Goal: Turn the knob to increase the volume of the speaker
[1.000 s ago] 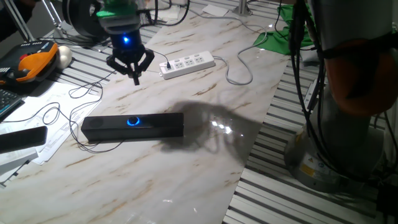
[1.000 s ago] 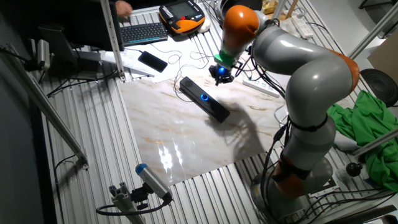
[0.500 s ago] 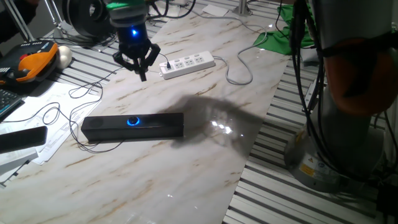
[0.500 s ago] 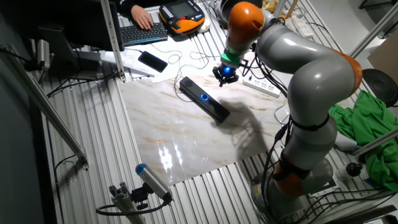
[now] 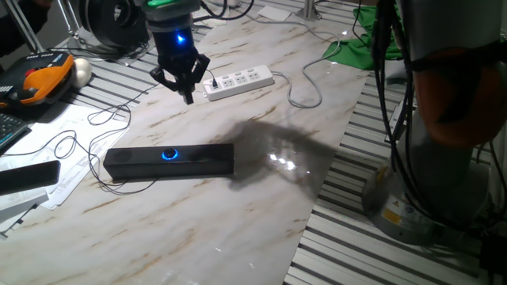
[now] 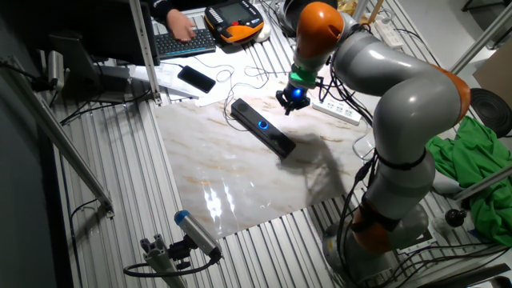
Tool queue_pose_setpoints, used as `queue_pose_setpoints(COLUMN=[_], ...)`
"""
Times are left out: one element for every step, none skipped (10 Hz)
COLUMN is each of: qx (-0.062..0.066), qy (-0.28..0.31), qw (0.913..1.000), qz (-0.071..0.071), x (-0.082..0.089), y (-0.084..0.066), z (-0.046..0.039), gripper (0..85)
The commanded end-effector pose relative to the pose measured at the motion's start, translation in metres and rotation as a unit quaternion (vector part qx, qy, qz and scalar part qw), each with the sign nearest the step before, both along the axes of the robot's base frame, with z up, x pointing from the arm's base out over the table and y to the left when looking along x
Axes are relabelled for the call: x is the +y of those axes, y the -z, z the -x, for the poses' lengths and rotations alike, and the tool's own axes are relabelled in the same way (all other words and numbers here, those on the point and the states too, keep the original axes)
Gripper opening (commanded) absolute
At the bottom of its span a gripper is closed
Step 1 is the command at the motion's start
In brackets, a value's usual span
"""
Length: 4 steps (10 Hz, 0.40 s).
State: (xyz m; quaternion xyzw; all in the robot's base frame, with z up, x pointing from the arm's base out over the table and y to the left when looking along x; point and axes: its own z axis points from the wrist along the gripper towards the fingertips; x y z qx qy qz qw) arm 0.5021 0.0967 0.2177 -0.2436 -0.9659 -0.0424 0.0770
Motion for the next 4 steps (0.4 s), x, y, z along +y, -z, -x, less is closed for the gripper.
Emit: queue_pose_setpoints(qx=[-0.006,-0.002,0.001,0.001], qy=[-0.438,-0.438,-0.436,-0.435], qw=[0.8989,0.8990,0.8997,0.9004], qz=[0.004,0.000,-0.002,-0.002], x=[-0.0001,-0.0016,-0.0022,-0.0023], y=[0.0010,0.0016,0.0022,0.0034], z=[-0.0014,-0.0014,-0.0009,-0.0005], gripper=[0.0,0.0,0.0,0.0])
